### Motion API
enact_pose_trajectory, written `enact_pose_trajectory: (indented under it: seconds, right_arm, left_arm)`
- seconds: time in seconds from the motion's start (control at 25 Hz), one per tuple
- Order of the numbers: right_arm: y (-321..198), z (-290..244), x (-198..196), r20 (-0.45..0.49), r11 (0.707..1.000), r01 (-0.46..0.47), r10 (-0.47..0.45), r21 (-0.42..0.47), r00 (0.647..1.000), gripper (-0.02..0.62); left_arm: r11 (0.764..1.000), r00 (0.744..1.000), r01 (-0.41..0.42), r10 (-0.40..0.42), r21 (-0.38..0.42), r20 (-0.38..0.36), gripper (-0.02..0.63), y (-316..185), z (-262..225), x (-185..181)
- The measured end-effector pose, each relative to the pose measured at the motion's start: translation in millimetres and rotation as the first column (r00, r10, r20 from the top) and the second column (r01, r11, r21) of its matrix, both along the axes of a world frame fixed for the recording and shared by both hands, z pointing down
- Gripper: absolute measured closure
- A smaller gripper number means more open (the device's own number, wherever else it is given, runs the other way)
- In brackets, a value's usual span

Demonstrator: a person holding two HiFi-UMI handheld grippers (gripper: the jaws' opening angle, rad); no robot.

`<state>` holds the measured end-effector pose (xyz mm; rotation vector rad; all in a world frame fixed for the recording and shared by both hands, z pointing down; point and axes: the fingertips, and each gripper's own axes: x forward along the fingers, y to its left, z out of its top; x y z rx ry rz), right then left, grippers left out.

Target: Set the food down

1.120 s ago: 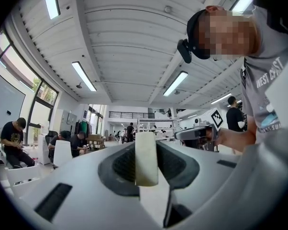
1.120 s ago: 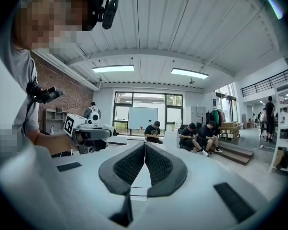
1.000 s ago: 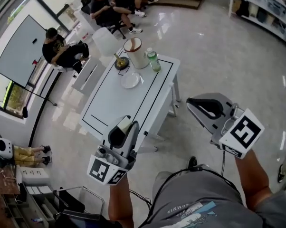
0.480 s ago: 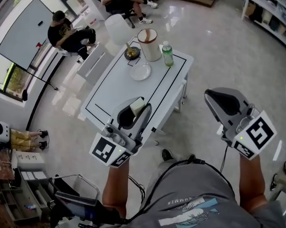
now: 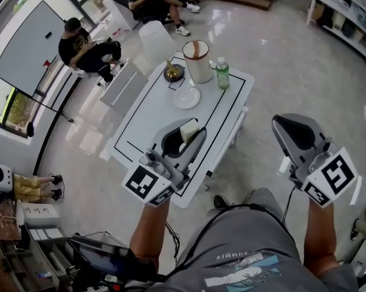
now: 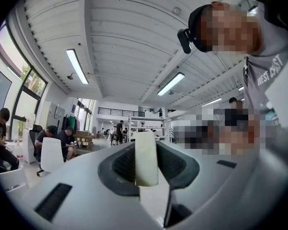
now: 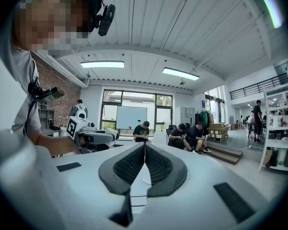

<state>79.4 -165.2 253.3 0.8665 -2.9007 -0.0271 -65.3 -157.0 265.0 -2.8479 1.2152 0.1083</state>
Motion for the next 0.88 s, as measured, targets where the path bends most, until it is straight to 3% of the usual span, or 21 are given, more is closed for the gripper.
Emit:
enact_pose_trajectory:
  seconds: [0.36, 0.88]
  right_arm:
    - [-46.7, 9.6, 13.3, 0.008, 0.999, 0.029, -0.029, -0.044, 1.0, 0.588]
    - [-111.7, 16.4, 19.7, 0.035, 0.965, 0.246, -0.244, -0.094, 0.969, 0.588]
  left_arm:
    - [0.997, 0.998, 0.058, -0.058, -0.042, 0.015, 0.5, -46.0, 7.3, 3.0]
    - [0.962, 0.965, 0.262, -0.259, -0.075, 0.049, 0.502, -121.6, 16.5, 15.8]
